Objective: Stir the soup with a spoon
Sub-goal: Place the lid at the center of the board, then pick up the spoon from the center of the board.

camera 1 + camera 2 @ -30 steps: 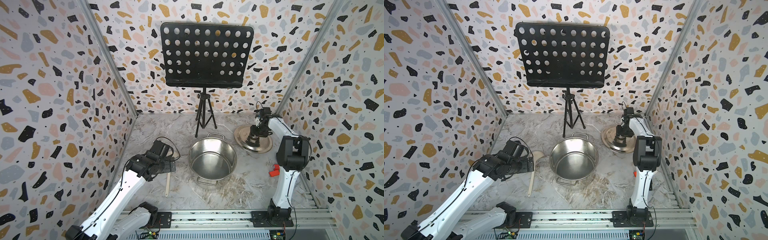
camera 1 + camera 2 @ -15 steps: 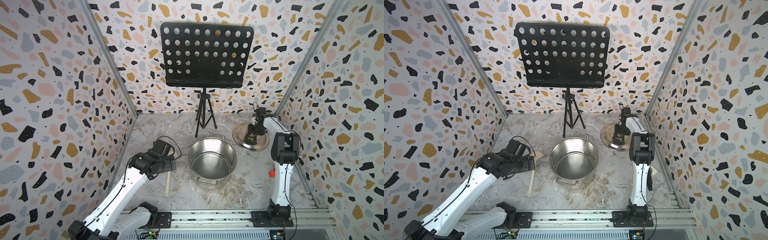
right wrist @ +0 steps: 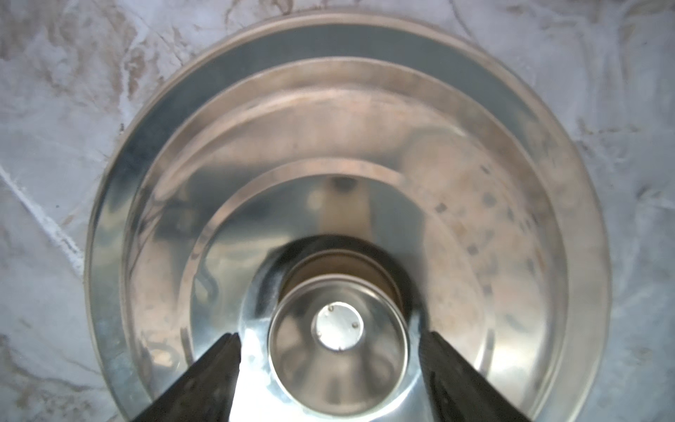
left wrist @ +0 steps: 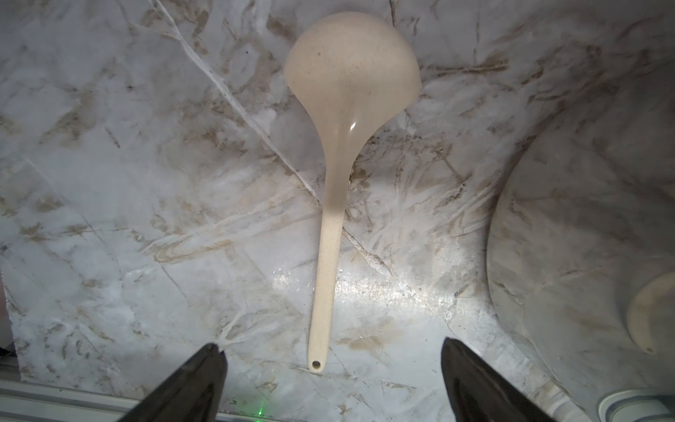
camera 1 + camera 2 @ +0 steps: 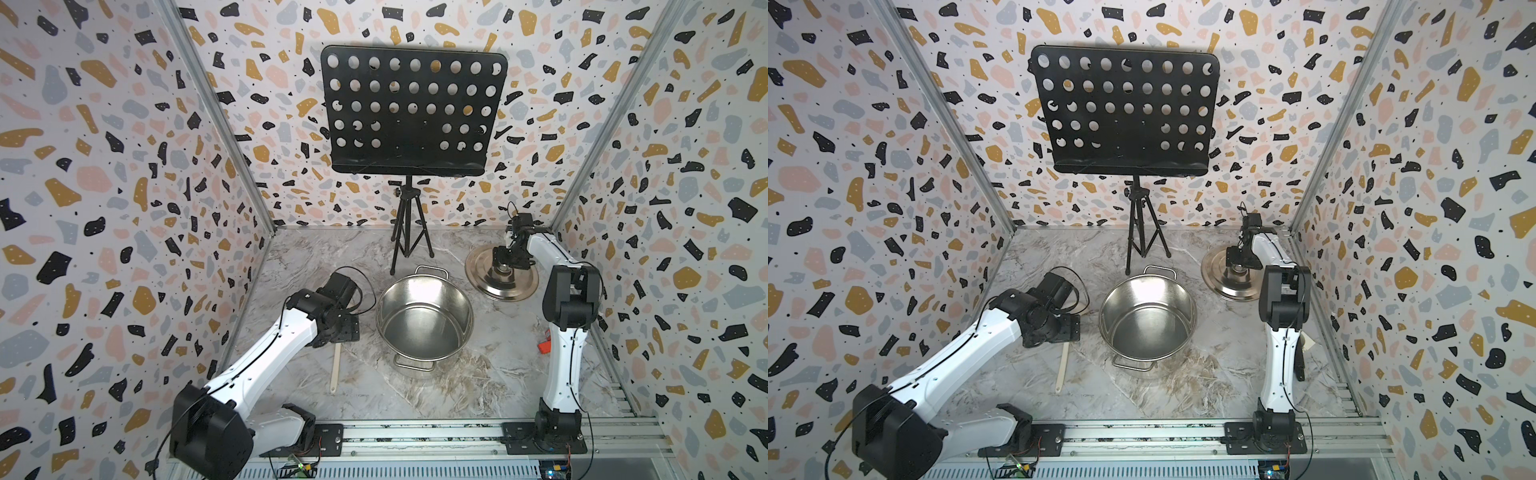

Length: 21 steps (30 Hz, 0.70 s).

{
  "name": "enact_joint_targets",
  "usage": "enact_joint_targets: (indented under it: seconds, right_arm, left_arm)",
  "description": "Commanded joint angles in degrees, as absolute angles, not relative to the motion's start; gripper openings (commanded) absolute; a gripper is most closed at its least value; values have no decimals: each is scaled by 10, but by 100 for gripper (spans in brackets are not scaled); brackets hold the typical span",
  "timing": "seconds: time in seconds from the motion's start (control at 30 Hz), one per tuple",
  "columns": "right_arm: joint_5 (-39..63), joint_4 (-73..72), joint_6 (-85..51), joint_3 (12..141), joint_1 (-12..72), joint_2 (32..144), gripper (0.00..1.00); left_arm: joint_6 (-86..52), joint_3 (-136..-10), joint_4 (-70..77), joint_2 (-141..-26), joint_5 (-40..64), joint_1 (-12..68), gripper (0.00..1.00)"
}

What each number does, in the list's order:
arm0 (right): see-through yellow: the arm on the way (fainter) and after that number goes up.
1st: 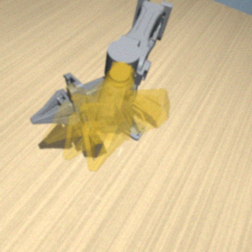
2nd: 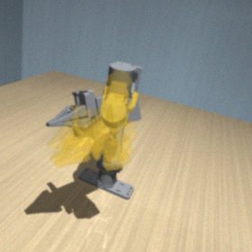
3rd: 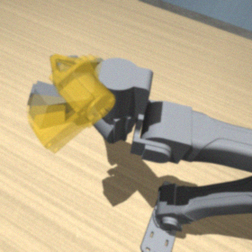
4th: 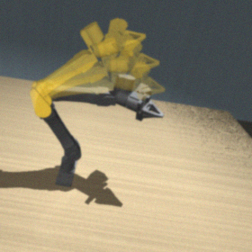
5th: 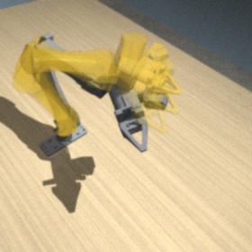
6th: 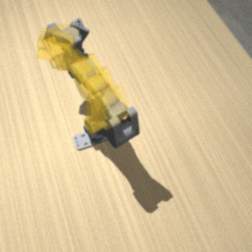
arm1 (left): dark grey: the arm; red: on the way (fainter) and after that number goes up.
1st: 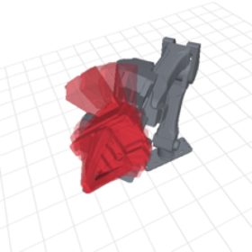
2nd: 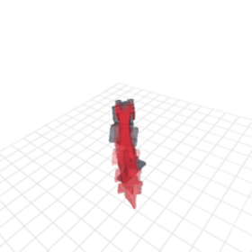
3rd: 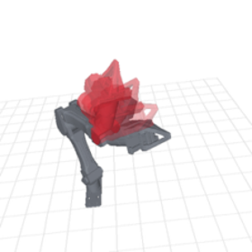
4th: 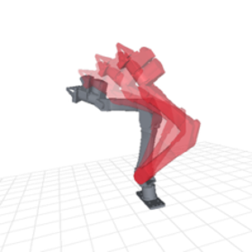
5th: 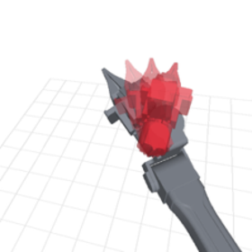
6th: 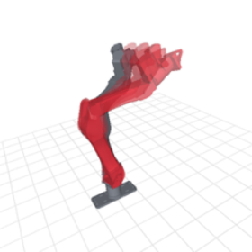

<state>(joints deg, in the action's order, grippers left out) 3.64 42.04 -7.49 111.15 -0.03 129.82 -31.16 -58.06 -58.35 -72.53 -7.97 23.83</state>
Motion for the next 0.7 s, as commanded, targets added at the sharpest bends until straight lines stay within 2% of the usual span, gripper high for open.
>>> enact_joint_targets:
  seconds: [0.0, 0.2, 0.4, 0.5, 0.67]
  right_arm:
    - [48, 430, -83, 1092, 0, 1191, 84]
    - [78, 409, -79, 981, 17, 1055, 83]
    - [107, 370, -95, 870, 32, 922, 80]
    - [121, 368, -103, 849, 43, 885, 75]
    - [141, 386, -108, 824, 64, 835, 69]
  left_arm:
    - [-292, -565, -545, -738, -54, 222, 88]
    - [-284, -528, -455, -766, -20, 167, 74]
    - [-250, -526, -394, -813, 31, 154, 69]
    - [-243, -530, -389, -846, 46, 139, 63]
    - [-229, -547, -383, -893, 50, 133, 62]
